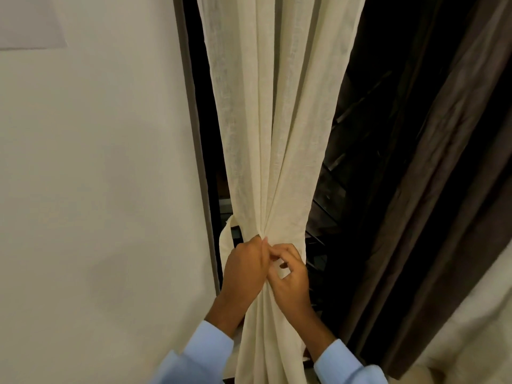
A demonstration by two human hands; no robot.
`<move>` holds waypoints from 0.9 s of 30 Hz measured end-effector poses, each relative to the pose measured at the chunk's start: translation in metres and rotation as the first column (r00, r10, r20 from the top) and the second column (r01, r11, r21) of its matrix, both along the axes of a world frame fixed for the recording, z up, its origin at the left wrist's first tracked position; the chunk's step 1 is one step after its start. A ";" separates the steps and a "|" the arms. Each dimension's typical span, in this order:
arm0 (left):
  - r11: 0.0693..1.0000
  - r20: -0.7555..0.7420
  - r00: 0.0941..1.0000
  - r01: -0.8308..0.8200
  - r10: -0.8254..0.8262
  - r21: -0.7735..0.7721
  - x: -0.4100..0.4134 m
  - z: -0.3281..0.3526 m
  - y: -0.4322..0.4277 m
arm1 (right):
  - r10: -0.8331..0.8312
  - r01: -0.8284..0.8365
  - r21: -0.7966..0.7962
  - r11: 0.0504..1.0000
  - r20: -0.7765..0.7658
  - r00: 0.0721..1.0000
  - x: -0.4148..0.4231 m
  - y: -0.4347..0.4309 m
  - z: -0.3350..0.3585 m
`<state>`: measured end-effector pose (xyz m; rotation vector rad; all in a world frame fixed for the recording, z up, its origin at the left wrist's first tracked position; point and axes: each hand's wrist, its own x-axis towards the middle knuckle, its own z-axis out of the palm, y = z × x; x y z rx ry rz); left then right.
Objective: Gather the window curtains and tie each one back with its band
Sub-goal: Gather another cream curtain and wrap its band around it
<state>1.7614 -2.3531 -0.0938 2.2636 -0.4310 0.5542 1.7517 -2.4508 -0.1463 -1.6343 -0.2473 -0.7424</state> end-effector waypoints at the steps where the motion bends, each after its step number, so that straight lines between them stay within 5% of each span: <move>1: 0.999 0.024 1.000 -0.010 0.009 0.042 0.001 0.000 0.000 | -0.011 0.012 0.027 1.000 -0.044 0.999 -0.001 -0.003 0.003; 5: 0.998 0.021 0.999 0.039 -0.040 0.056 -0.001 -0.011 -0.007 | 0.043 -0.011 0.119 0.993 -0.270 0.962 -0.001 -0.012 0.029; 10: 0.986 -0.246 0.958 0.128 -0.150 -0.103 0.002 -0.023 -0.016 | -0.041 -0.021 -0.160 0.987 -0.376 0.926 0.015 -0.018 0.074; 13: 0.993 -0.090 0.990 0.099 -0.104 -0.064 0.000 -0.026 -0.022 | -0.069 -0.019 -0.196 0.981 -0.433 0.899 0.021 -0.019 0.082; 18: 0.978 -0.206 0.958 0.183 -0.201 -0.103 0.007 -0.026 -0.023 | -0.183 0.095 -0.213 0.973 -0.448 0.875 0.024 -0.018 0.079; 21: 0.945 -0.101 0.946 0.294 -0.309 -0.141 0.006 -0.029 -0.009 | -0.224 0.142 -0.208 0.968 -0.457 0.860 0.024 -0.023 0.075; 24: 0.905 0.047 0.999 0.004 0.018 -0.424 0.006 -0.038 0.008 | -0.222 0.168 -0.157 0.973 -0.462 0.858 0.022 -0.029 0.069; 26: 0.748 -0.094 0.974 -0.219 0.207 -0.626 0.007 -0.044 0.017 | -0.215 0.178 -0.123 0.976 -0.458 0.863 0.020 -0.030 0.067; 27: 0.641 -0.242 0.959 -0.280 0.149 -0.715 0.009 -0.044 0.020 | -0.213 0.182 -0.110 0.977 -0.452 0.866 0.019 -0.031 0.065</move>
